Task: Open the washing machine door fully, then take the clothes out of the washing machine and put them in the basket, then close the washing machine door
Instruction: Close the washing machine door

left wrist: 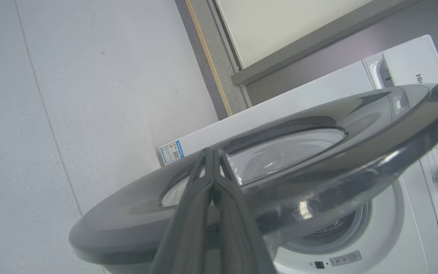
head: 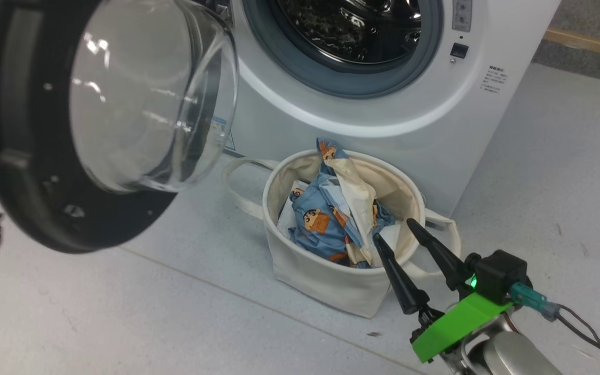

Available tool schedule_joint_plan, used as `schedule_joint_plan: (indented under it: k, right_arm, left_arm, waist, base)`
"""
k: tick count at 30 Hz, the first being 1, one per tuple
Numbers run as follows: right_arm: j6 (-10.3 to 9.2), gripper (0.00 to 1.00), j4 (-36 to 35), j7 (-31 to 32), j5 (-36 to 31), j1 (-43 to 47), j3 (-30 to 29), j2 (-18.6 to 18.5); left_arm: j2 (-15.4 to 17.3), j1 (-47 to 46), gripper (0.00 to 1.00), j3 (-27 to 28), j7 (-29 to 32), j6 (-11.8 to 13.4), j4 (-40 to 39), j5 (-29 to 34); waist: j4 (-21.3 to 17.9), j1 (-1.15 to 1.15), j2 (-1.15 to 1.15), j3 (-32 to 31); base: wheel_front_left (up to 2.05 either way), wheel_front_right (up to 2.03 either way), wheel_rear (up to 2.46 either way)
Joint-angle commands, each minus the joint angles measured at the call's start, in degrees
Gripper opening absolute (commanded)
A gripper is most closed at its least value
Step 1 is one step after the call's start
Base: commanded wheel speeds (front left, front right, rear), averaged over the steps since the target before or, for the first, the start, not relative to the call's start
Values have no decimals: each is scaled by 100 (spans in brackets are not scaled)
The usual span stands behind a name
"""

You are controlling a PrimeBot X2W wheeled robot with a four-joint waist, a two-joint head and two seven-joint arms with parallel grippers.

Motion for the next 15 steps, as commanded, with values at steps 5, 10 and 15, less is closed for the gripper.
schedule_joint_plan:
  k: [5, 10, 15]
  right_arm:
    - [43, 100, -47, -179, 73, 4, 51, 143]
    - [43, 100, 65, -271, 93, 30, 28, 236]
    - [43, 100, 126, -332, 82, 40, 4, 315]
  left_arm:
    - [-192, 384, 0, -142, 317, -83, -918, -120]
    - [-411, 844, 0, -72, 445, -84, -1610, -362]
    - [-817, 1324, 0, 65, 580, 24, -2625, -721]
  waist:
    - [-34, 0, 0, -129]
    - [-163, 0, 0, -184]
    - [-381, 0, 0, -198]
  base:
    - [0, 0, 0]
    - [0, 0, 0]
    - [0, 0, 0]
